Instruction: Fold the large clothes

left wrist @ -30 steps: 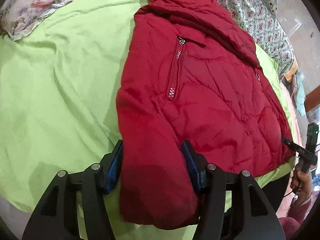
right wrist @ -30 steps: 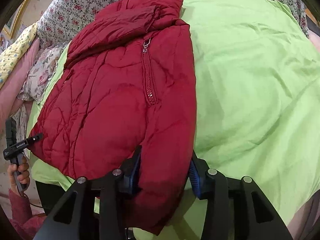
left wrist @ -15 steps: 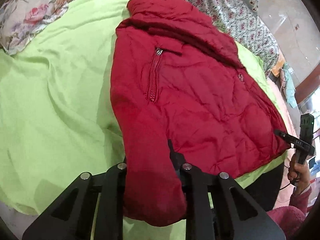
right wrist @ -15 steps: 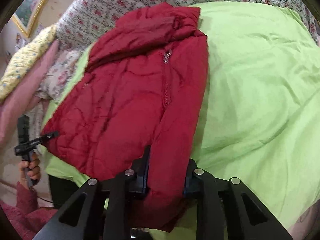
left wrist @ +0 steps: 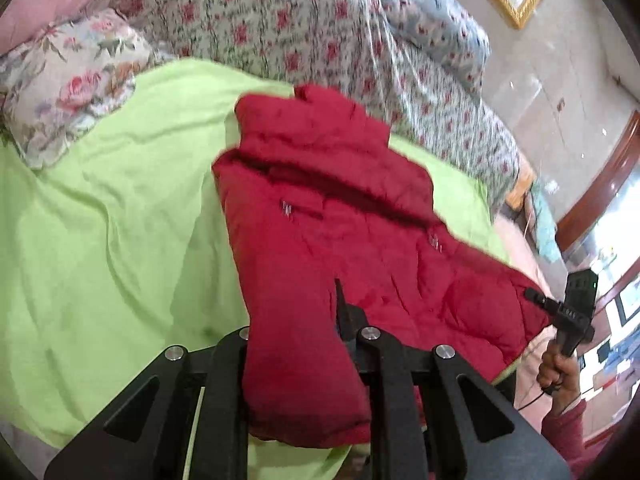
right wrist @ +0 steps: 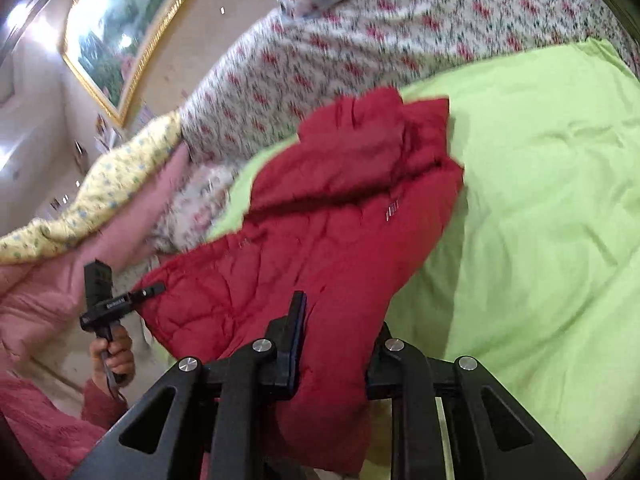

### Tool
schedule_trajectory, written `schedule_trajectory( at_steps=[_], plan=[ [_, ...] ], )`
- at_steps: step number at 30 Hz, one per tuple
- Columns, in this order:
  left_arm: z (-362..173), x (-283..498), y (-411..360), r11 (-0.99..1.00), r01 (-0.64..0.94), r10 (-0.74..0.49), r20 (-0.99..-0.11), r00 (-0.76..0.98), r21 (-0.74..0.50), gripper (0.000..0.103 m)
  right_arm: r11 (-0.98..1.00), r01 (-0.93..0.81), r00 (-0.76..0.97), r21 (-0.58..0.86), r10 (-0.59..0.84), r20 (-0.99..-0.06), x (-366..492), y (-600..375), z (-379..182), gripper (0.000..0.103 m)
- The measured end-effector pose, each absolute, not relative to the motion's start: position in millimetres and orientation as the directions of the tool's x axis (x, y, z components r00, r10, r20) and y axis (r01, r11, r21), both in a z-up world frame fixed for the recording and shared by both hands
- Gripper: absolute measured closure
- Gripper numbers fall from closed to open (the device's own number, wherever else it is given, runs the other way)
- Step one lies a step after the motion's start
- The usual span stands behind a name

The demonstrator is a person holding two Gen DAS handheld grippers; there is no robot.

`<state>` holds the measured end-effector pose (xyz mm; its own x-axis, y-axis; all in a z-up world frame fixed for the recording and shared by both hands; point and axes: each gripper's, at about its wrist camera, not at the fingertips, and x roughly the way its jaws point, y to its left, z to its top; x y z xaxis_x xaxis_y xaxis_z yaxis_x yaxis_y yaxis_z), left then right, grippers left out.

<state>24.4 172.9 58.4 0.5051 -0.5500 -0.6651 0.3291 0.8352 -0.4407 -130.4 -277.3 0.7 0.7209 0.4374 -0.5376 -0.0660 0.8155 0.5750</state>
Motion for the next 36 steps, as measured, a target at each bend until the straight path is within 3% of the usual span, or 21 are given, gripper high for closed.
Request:
schedule_trajectory(
  at_steps=[12,36],
  plan=[
    [82.5,76.8,169.2,0.85,0.268,-0.513,-0.6,0.614,-0.453,0.088,0.847,-0.051,0.842,0.53,0.321,-0.433,-88.2,-297.8,28.7,0.083],
    [87.3,179.0,126.7,0.891,0.128,-0.399,-0.617,0.679,-0.435,0.087,0.874,0.066,0.872,0.481,0.184,-0.453,25.4,-322.4,43.2,0.081]
  ],
)
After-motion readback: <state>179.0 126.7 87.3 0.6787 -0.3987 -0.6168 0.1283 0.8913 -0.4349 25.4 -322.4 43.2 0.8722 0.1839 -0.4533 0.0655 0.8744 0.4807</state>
